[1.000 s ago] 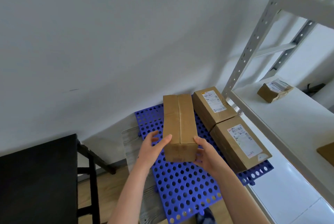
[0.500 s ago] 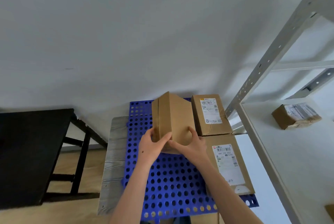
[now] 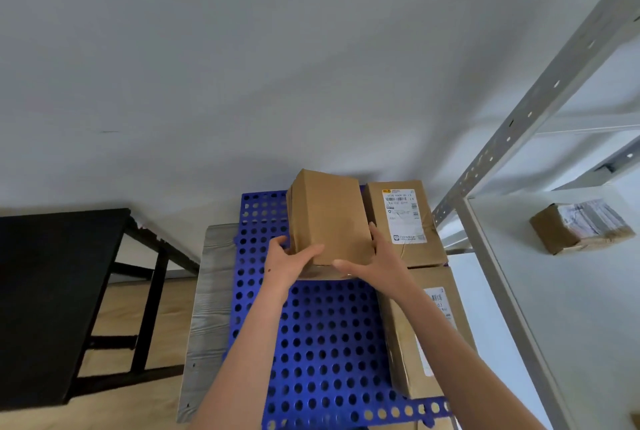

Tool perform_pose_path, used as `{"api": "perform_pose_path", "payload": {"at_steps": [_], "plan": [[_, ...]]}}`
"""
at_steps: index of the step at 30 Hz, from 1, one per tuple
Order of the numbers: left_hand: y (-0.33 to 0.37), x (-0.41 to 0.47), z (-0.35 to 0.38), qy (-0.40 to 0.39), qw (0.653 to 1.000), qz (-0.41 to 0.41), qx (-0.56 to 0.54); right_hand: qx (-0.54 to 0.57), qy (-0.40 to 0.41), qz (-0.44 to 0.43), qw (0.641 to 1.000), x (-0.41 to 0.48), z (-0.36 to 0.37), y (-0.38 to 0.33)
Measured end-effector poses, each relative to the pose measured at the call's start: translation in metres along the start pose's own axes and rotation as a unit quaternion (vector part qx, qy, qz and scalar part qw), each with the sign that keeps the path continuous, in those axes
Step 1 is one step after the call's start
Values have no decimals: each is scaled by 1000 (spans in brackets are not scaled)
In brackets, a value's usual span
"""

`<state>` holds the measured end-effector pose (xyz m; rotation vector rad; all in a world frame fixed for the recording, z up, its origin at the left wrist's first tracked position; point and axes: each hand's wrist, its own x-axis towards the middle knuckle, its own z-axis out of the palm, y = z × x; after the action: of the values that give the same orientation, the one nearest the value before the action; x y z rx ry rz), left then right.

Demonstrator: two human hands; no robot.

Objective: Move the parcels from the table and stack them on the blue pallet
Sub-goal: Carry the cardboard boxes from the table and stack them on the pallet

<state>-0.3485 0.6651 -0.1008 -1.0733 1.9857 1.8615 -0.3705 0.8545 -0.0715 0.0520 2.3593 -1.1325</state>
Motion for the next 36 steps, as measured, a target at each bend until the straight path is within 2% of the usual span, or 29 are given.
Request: {"api": "perform_pose_path", "payload": {"at_steps": [3, 6, 10, 14, 20, 26, 36], "plan": [[-4, 17, 1, -27, 998, -28, -43, -21, 59, 3, 998, 15, -15, 15], [-10, 28, 4, -59, 995, -35, -72, -88, 109, 20, 990, 32, -24, 36], [-24, 40, 10, -105, 986, -39, -121, -220, 86, 27, 971, 44, -25, 59], [-35, 52, 15, -133, 981, -40, -137, -303, 59, 25, 951, 47, -20, 66], [-33, 63, 20, -142, 989, -4, -34, -328, 61, 12, 943, 46, -19, 66], [-29, 57, 26, -120, 986, 85, 82, -337, 64, 10, 939, 44, -18, 66], [-34, 44, 26, -144, 975, 134, 105, -324, 52, 15, 945, 44, -20, 64]]}}
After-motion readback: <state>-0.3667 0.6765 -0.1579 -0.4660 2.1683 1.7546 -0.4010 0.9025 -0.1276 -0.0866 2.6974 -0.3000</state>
